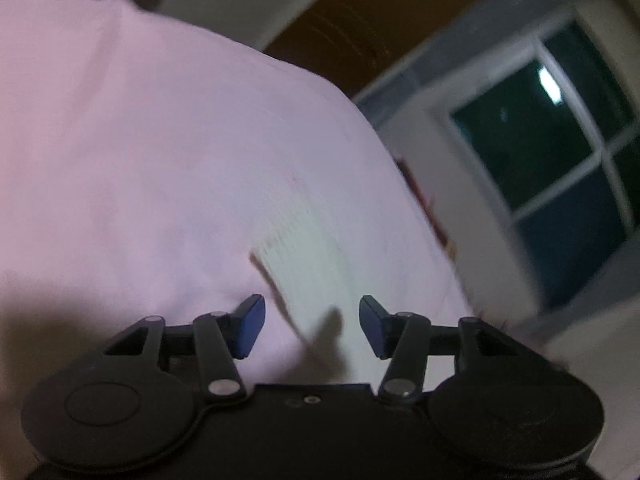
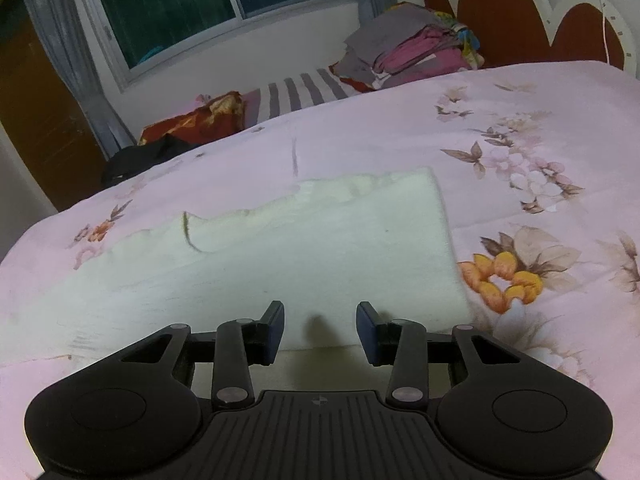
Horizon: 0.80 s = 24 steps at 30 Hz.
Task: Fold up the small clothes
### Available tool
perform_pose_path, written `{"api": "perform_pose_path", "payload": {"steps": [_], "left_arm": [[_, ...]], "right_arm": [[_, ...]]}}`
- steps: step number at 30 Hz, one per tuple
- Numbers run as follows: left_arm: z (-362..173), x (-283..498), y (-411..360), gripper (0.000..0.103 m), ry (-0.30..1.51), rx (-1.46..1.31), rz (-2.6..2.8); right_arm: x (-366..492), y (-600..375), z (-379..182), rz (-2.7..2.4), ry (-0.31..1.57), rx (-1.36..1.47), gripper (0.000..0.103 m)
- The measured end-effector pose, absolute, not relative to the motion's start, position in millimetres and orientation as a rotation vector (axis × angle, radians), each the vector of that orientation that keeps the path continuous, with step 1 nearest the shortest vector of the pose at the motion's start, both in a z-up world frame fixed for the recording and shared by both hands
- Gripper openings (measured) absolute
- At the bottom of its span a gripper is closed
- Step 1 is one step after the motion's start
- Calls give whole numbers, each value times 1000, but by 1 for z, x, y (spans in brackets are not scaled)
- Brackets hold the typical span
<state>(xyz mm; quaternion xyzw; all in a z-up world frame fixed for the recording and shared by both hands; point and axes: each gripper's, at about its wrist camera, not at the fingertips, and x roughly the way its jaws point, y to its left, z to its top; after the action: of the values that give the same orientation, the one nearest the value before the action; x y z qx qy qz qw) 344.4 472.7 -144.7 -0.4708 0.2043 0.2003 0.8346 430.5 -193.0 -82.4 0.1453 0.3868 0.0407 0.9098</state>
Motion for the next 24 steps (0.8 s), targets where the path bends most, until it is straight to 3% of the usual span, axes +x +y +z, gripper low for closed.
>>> {"api": "perform_pose_path", "payload": {"steps": [4, 6, 7, 8, 15, 24], "left_arm": [[-147, 354, 478, 46, 412, -1037, 435], [-144, 363, 477, 35, 432, -1011, 440], [-144, 368, 479, 14, 453, -988, 449], [-145, 372, 480, 5, 487, -965, 464], [-109, 380, 450, 4, 445, -863, 348], [-68, 457, 256, 4, 555, -621, -75]], "right_arm": [[433, -189, -74, 86, 785, 315, 41], [434, -188, -71, 78, 778, 310, 41], [434, -189, -71, 74, 777, 311, 41], [436, -190, -72, 68, 780, 316, 41], [432, -207, -73, 39, 775, 356, 41], [426, -222, -74, 37, 755, 393, 41]]}}
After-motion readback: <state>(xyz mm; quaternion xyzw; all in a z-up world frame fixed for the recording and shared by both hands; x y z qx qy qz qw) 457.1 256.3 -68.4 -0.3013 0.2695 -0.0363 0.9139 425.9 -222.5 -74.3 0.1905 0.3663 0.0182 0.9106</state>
